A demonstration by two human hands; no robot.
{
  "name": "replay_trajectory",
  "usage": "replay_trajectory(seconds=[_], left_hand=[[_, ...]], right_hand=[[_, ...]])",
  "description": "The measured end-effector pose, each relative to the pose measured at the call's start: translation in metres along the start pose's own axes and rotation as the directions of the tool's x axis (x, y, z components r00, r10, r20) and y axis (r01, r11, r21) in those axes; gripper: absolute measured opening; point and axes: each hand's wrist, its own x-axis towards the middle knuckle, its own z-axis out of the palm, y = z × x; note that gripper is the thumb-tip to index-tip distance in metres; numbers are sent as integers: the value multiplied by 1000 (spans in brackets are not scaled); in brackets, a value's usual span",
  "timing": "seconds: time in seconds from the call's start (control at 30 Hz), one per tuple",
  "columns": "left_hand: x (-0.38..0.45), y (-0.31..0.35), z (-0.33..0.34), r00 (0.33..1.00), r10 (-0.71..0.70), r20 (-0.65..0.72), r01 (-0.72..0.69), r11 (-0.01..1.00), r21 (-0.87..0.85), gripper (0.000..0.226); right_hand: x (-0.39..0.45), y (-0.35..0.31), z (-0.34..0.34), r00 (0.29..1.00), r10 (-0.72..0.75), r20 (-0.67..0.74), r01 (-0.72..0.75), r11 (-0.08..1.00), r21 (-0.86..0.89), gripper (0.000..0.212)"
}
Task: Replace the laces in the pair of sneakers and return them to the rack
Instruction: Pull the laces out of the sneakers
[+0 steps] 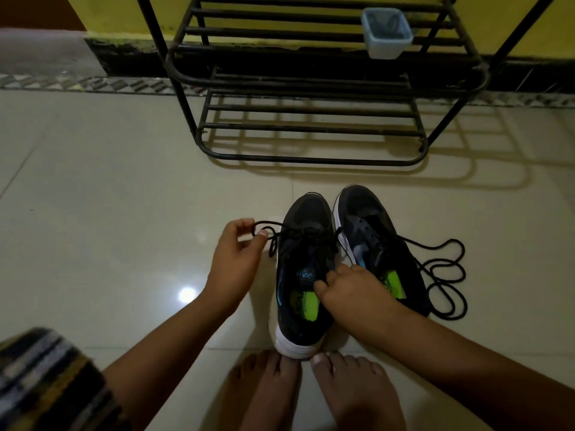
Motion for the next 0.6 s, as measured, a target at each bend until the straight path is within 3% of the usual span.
replay_trajectory(seconds=[0.07,0.13,0.2,0.27,0.3,0.4,0.47,0.5,0.53,0.6], left_hand=[[2,3,2,959,284,-5,-274,930,246,38],[7,11,7,869,472,148,-489,774,401,42],[12,17,13,785,482,389,-616,543,570,51],[18,11,19,694,450,563,-686,173,707,54],[18,9,20,679,423,600,-684,70,726,52],[18,5,21,688,460,561,-650,49,758,36],[15,7,23,681,481,552,-638,20,770,26],[13,8,24,688,477,547,-629,17,777,22],[11,10,26,725,437,533,-608,42,793,21],[9,10,27,791,391,470,-557,141,819,22]], right_hand=[[1,0,0,1000,0,-1,0,1000,5,42],[0,-3,-1,1000,7,-8,-7,1000,17,42],[-2,-6,-1,1000,23,-7,-22,1000,15,39],[-5,-8,0,1000,29,0,-29,1000,10,36],[-7,-9,2,1000,22,5,-22,1000,13,35],[-12,-11,4,1000,7,14,-7,1000,-14,26],[-14,-12,3,1000,4,-23,-4,999,-34,7],[-15,-12,5,999,10,-34,-11,1000,-19,8],[-15,-14,5,999,14,-52,-14,1000,-6,22],[-17,-16,5,997,38,-64,-38,999,0,33]])
